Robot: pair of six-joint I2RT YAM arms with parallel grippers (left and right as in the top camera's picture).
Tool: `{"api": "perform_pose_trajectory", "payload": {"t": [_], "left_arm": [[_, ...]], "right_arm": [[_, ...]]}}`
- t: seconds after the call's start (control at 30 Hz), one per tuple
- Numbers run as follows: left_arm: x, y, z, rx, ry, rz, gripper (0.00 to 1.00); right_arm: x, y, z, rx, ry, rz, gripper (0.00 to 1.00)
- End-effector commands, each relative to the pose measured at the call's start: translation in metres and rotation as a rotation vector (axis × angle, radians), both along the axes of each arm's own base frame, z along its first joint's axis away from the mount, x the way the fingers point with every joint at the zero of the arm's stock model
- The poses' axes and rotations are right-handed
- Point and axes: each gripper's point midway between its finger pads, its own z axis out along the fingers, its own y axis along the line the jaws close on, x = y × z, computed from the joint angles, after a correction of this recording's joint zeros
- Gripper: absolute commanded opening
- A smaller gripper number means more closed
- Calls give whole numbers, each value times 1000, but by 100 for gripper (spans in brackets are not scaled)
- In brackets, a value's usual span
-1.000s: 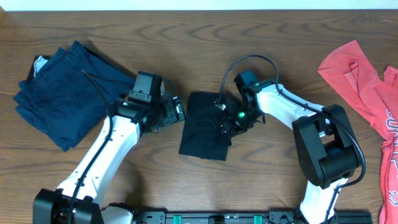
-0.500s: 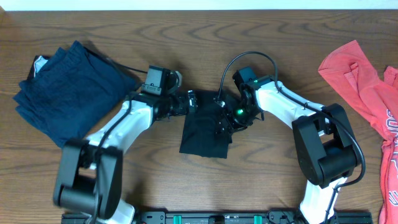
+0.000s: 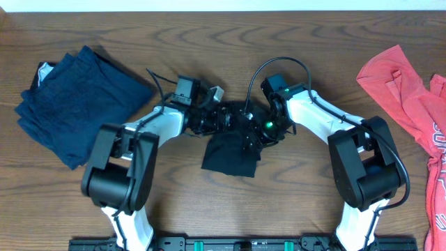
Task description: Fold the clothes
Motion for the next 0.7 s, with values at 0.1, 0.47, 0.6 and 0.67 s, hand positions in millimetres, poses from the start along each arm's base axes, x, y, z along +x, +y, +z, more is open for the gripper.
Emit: {"api": "perform_pose_trajectory", "payload": {"t": [0.1, 0.47, 0.6, 0.67], "left_arm": [[5, 12, -1, 12, -16, 29, 6], [91, 140, 170, 51, -503, 406, 6], [94, 225, 228, 132, -659, 627, 6], [90, 265, 239, 181, -688, 730, 6]], "right_arm": [[25, -33, 28, -129, -145, -53, 36], [54, -108, 183, -156, -571, -304, 57], [43, -129, 196, -181, -581, -348, 56], [40, -133, 194, -190, -568, -348, 57]]}}
